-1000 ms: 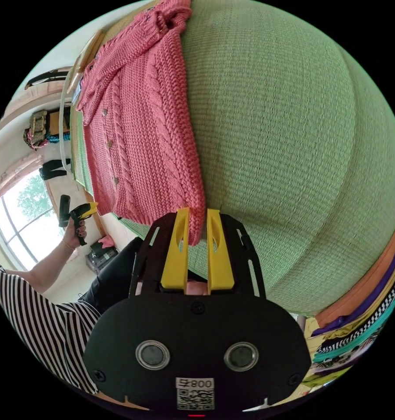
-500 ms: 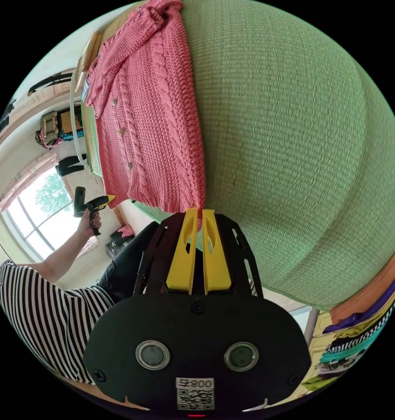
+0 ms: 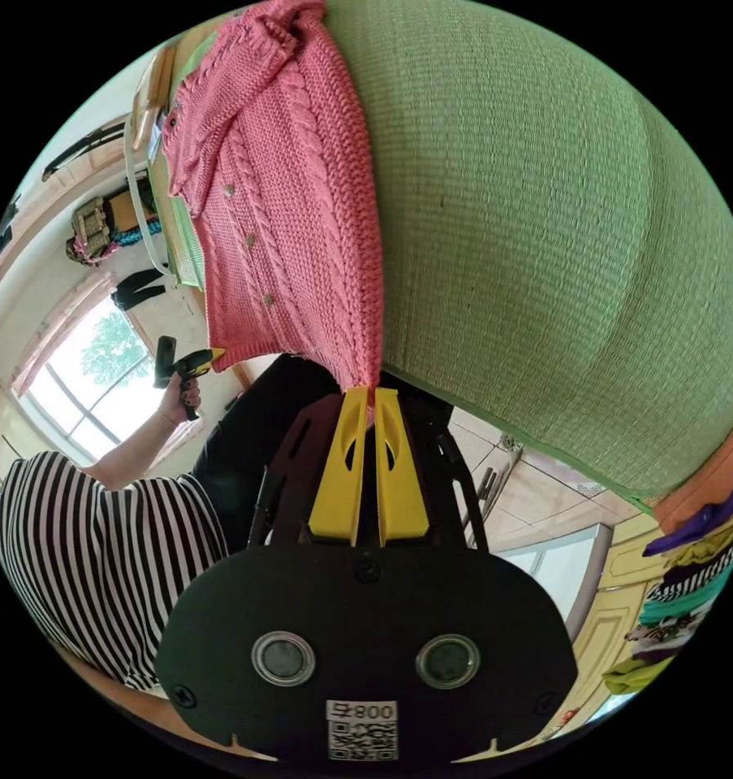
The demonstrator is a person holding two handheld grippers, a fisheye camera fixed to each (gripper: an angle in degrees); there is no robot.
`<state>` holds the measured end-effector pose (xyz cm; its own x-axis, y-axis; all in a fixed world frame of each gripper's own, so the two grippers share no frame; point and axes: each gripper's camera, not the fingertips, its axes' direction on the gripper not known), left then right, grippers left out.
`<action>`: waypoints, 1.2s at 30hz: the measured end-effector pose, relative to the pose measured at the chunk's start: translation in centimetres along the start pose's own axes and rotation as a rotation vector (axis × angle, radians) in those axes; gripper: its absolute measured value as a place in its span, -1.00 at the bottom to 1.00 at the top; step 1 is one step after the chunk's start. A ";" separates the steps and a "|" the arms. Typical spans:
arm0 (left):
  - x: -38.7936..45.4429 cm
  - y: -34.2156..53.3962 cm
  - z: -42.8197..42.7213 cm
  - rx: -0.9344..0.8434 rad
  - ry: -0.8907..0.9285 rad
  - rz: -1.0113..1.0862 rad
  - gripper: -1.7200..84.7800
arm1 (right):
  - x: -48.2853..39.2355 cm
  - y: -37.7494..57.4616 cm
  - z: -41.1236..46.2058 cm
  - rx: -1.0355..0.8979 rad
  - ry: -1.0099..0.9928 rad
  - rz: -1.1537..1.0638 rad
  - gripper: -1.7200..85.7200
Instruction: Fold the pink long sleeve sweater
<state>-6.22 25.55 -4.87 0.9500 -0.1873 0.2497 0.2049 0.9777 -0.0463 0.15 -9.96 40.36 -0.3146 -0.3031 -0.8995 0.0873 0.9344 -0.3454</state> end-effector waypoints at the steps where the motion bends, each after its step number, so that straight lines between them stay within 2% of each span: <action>1: 0.2 -0.1 -0.1 -0.002 0.002 0.009 -0.87 | -0.3 0.0 -0.1 -0.004 -0.001 -0.006 -0.93; 7: 2.6 -1.4 -1.8 0.021 0.045 0.079 -0.87 | -2.9 -0.9 -2.4 0.001 0.002 -0.081 -0.93; 14: 6.0 -5.2 -6.2 0.174 0.184 0.157 -0.86 | -7.0 -3.7 -8.9 0.132 -0.061 -0.198 -0.93; 20: 9.4 -11.7 -9.7 0.294 0.246 0.233 -0.86 | -9.9 -8.9 -13.7 0.220 -0.019 -0.258 -0.93; 24: 9.7 -17.0 -10.3 0.356 0.265 0.194 -0.84 | -9.1 -13.5 -14.9 0.232 0.001 -0.193 -0.93; 27: 9.2 -19.7 -10.0 0.387 0.299 0.125 -0.81 | -6.8 -16.8 -14.8 0.239 -0.102 -0.090 -0.92; 29: 9.4 -20.5 -9.8 0.389 0.305 0.123 -0.80 | -6.3 -17.5 -14.8 0.273 -0.171 -0.072 -0.92; 32: 10.0 -20.5 -9.8 0.404 0.312 0.142 -0.79 | -6.8 -17.1 -14.2 0.282 -0.159 -0.083 -0.92; 36: 10.3 -19.2 -10.0 0.504 0.358 0.137 -0.77 | -6.6 -16.0 -13.9 0.367 -0.228 -0.050 -0.92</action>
<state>2.04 3.90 -11.10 0.9976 0.0080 -0.0693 0.0225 0.9035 0.4280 -12.28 -20.30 55.50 -0.1143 -0.4186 -0.9009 0.4206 0.8012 -0.4256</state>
